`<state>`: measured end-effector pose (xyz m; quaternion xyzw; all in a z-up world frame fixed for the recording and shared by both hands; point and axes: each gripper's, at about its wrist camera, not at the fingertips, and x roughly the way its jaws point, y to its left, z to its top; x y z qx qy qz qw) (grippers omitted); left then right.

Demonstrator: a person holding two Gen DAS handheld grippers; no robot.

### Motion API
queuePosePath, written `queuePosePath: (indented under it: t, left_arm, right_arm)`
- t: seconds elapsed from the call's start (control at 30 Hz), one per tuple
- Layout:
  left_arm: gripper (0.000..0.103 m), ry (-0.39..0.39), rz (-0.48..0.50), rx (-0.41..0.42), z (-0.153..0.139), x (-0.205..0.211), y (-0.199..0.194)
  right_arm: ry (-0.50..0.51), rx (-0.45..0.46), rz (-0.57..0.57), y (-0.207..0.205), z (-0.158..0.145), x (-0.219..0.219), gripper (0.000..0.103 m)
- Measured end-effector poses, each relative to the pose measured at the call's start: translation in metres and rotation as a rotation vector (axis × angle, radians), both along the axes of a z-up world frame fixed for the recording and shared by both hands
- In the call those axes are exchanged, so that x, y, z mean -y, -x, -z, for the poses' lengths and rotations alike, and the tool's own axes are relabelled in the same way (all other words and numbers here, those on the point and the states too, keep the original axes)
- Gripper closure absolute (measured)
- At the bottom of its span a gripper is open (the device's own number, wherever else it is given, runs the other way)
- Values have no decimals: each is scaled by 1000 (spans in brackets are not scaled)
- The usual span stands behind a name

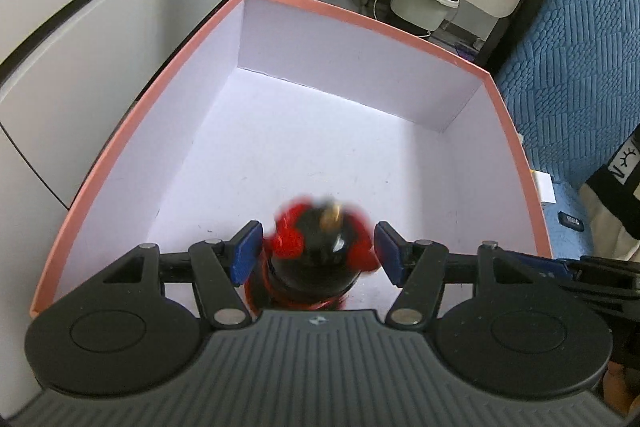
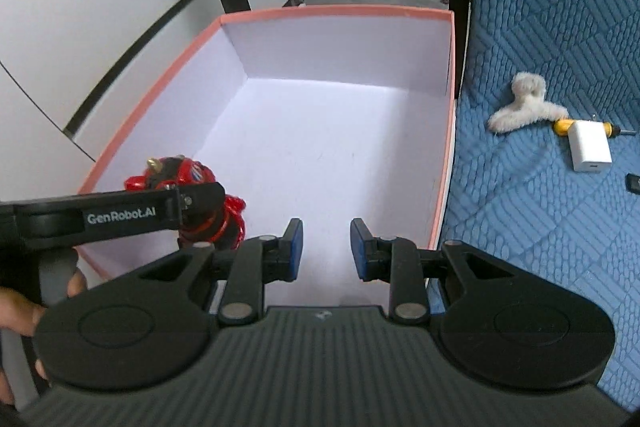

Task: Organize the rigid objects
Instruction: 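Open the left gripper to drop the red toy in the box, then move the left gripper back to the white fluffy hair clip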

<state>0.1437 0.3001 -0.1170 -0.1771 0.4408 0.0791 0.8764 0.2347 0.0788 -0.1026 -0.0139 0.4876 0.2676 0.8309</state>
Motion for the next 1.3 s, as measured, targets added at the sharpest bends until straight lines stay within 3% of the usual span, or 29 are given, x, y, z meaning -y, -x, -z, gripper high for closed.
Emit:
queuePosePath:
  t: [0.33,0.77,0.97,1.3]
  left_arm:
    - [32,3,-5,99,-39,26,2]
    - [32,2,87,264,-92,107,18]
    - [32,6,132,288,-98,146,17]
    - [32,-25,212,307,-84,208,10]
  right_arm:
    - [-77,83,28,5,-43,30,72]
    - [-96,234,121,27,-81,105,72]
    - [-77,278,162,31,-83,139,72]
    - [-30,337,210,43,-78,187,72]
